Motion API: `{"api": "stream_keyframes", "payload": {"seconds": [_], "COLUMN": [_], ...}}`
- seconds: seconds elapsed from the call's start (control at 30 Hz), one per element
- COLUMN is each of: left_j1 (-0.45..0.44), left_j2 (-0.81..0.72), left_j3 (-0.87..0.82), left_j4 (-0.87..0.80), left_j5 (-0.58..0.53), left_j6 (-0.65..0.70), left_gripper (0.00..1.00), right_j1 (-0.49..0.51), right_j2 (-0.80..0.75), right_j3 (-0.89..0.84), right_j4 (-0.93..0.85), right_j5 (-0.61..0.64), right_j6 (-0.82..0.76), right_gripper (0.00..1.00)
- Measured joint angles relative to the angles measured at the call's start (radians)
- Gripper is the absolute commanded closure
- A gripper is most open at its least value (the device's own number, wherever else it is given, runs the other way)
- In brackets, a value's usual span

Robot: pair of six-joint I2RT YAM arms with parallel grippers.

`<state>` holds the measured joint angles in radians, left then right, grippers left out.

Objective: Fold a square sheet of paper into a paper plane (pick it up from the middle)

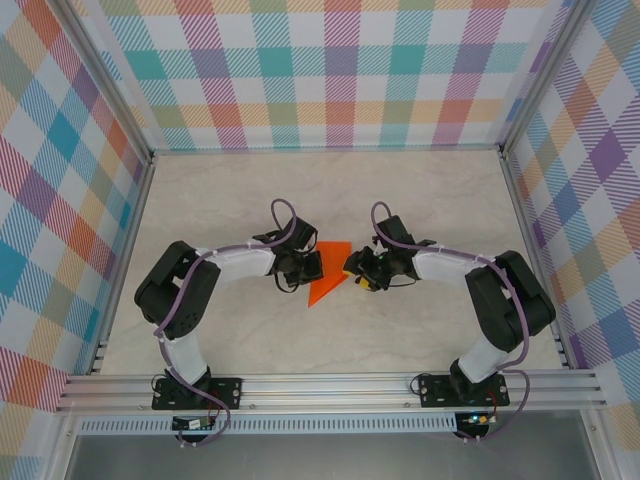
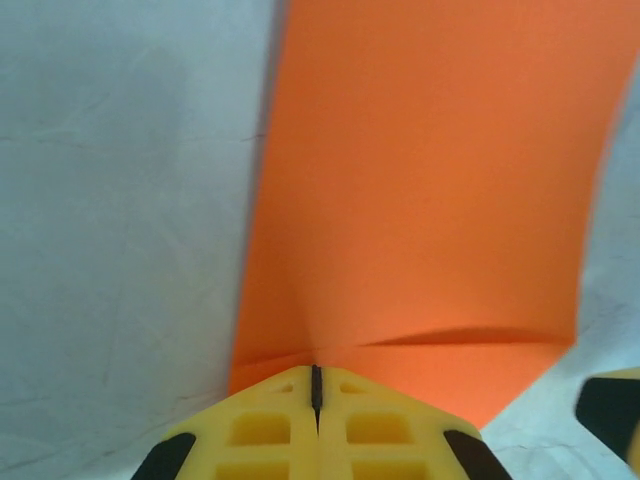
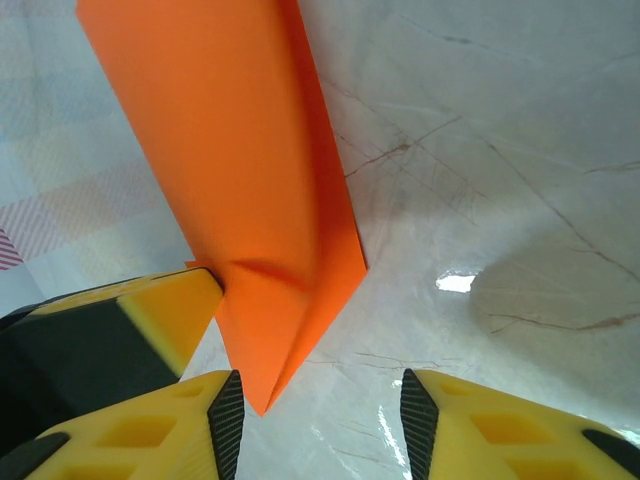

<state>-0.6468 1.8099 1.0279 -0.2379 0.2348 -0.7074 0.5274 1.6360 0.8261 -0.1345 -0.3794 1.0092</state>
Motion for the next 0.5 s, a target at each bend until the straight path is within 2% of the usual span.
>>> {"api": "stream_keyframes", "payload": {"seconds": [0.5], "left_j1": [0.000], "left_j2": [0.003], "left_j3": [-0.005], "left_j4": [0.004], "left_j5": [-0.017], "left_j6": [0.016], "left_gripper": [0.98], "right_j1": [0.018], "right_j2": [0.088], "right_j3": [0.062], "right_j4": [0.014], "right_j5": [-0.003], "right_j6": [0.002], "right_gripper": [0.57]}}
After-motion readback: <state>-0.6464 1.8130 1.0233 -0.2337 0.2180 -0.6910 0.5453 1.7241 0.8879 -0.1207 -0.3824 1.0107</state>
